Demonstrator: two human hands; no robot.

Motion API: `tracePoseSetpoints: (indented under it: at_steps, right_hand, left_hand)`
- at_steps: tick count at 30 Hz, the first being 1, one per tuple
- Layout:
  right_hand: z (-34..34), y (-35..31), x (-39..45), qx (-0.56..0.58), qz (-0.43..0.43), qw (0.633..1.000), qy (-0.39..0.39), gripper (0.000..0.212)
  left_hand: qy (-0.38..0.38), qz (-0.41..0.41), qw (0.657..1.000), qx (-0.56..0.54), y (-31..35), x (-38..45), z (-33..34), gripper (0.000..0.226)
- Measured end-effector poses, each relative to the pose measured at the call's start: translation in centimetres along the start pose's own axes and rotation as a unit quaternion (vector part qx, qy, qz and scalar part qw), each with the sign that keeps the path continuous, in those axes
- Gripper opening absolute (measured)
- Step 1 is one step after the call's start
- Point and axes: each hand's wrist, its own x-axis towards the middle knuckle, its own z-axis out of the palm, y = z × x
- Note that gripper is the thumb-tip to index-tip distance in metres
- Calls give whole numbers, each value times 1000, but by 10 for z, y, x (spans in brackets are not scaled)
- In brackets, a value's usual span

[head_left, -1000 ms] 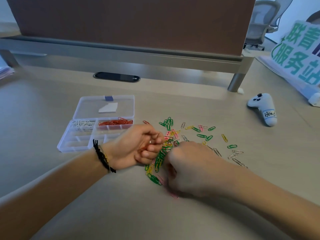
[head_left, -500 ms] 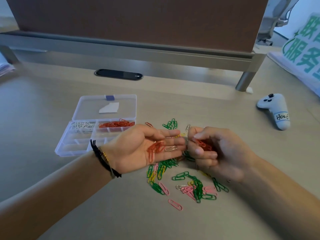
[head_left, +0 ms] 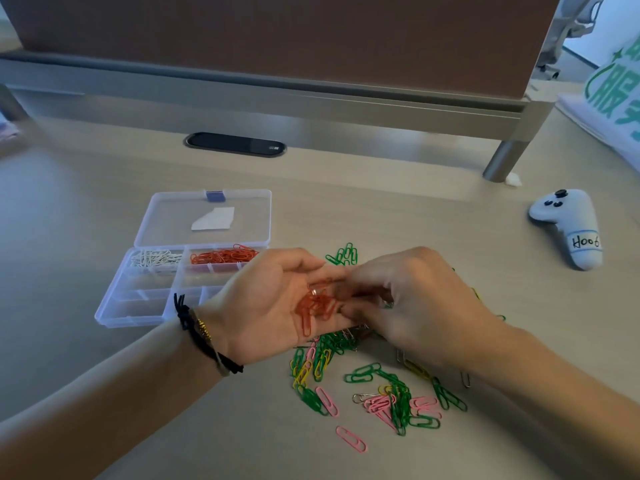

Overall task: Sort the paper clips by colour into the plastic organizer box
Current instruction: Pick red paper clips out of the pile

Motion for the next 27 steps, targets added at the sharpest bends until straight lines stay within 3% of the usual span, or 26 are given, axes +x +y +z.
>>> tracePoseSetpoints:
  at_steps: [3, 7, 11, 17, 20, 23, 27]
  right_hand:
    - [-1, -1, 1, -103, -89, 991, 0, 12]
    - [-14, 0, -5, -27, -48, 998, 18, 3]
    - [-9, -4, -2, 0, -39, 999, 19, 20]
    - [-8, -3, 5, -72, -57, 995, -22, 15]
    - [-9, -6, 1, -132, -101, 986, 1, 14]
    - [-16, -7, -7, -97, -99, 990, 13, 1]
    - [-10, -16, -3, -67, -79, 995, 3, 25]
  left_hand:
    - [16, -9, 1000, -3, -2, -1, -2, 52]
    - [36, 20, 998, -51, 5, -2, -2, 50]
    - [48, 20, 998, -44, 5, -3, -1, 51]
    - [64, 8, 998, -19, 2, -7, 3, 51]
    - [72, 6, 997, -27, 3, -8, 1, 52]
    - [86, 25, 995, -44, 4, -7, 0, 52]
    - [88, 53, 991, -85, 3, -5, 2, 51]
